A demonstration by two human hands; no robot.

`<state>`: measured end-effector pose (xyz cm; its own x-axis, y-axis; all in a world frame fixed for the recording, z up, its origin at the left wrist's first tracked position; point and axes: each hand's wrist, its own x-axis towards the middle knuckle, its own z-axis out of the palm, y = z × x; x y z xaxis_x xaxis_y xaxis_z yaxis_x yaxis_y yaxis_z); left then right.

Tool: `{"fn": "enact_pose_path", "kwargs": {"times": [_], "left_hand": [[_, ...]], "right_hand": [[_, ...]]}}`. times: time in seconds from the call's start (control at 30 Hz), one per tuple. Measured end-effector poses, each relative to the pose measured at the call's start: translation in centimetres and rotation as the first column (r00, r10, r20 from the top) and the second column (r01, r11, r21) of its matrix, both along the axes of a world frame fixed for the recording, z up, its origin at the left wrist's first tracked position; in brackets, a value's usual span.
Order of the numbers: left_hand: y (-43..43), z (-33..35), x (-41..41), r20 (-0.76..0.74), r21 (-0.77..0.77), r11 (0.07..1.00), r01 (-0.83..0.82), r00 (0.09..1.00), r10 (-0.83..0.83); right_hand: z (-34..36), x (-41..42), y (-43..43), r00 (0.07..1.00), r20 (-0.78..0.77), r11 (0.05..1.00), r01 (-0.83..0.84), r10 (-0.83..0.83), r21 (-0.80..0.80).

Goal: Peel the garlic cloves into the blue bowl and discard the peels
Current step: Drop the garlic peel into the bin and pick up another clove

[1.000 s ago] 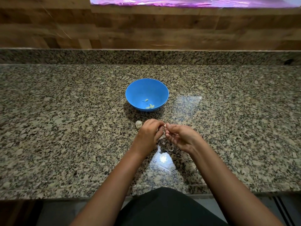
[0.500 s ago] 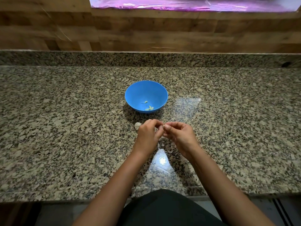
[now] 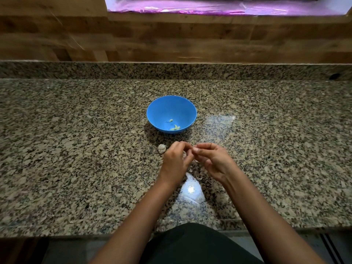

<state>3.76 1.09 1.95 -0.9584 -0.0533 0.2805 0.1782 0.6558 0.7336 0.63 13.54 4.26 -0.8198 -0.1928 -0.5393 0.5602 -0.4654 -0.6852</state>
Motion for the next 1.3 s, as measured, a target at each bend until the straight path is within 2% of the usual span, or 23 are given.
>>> {"fn": "enact_pose_path", "kwargs": {"times": [0.17, 0.33, 0.43, 0.53, 0.77, 0.87, 1.0, 1.13, 1.23, 1.3], "left_hand": [[0.0, -0.3, 0.0, -0.009, -0.003, 1.000, -0.007, 1.000, 0.007], [-0.2, -0.5, -0.1, -0.009, -0.028, 1.000, 0.012, 1.000, -0.012], [-0.4, -0.5, -0.1, -0.020, 0.011, 1.000, -0.018, 1.000, 0.018], [-0.8, -0.8, -0.1, 0.023, 0.000, 0.999, -0.052, 0.998, 0.052], [-0.6, -0.4, -0.4, 0.123, -0.011, 0.997, -0.080, 0.989, 0.081], [-0.5, -0.3, -0.7, 0.170, 0.076, 0.989, -0.123, 0.979, 0.109], [-0.7, -0.5, -1.4, 0.325, 0.365, 0.912, -0.188, 0.944, 0.065], [-0.6, -0.3, -1.2, 0.350, 0.480, 0.860, -0.177, 0.937, -0.003], [-0.6, -0.4, -1.3, 0.365, 0.499, 0.840, -0.213, 0.931, 0.019], [-0.6, -0.5, -1.5, 0.384, 0.514, 0.823, -0.240, 0.923, 0.029]], "right_hand": [[-0.5, 0.2, -0.7, 0.994, -0.004, 0.992, 0.112, -0.113, -0.053], [-0.3, 0.5, -0.8, 0.997, 0.007, 0.997, 0.079, -0.079, -0.021], [-0.2, 0.3, -0.7, 0.994, 0.031, 0.989, 0.104, -0.102, -0.101], [-0.3, 0.2, -0.5, 0.994, 0.030, 0.980, 0.112, -0.108, -0.165], [-0.6, -0.1, -0.6, 0.995, 0.023, 0.990, 0.095, -0.093, -0.105], [-0.7, 0.1, -0.7, 0.994, 0.003, 0.991, 0.106, -0.106, -0.086], [-1.1, 0.1, -0.6, 0.993, 0.002, 0.990, 0.118, -0.118, -0.079], [-1.6, 0.0, -0.5, 0.992, -0.053, 0.993, 0.110, -0.111, -0.032], [-1.7, 0.2, -0.6, 0.990, -0.101, 0.995, 0.095, -0.095, -0.010], [-1.5, 0.3, -0.6, 0.985, -0.163, 0.996, 0.065, -0.054, 0.060]]}}
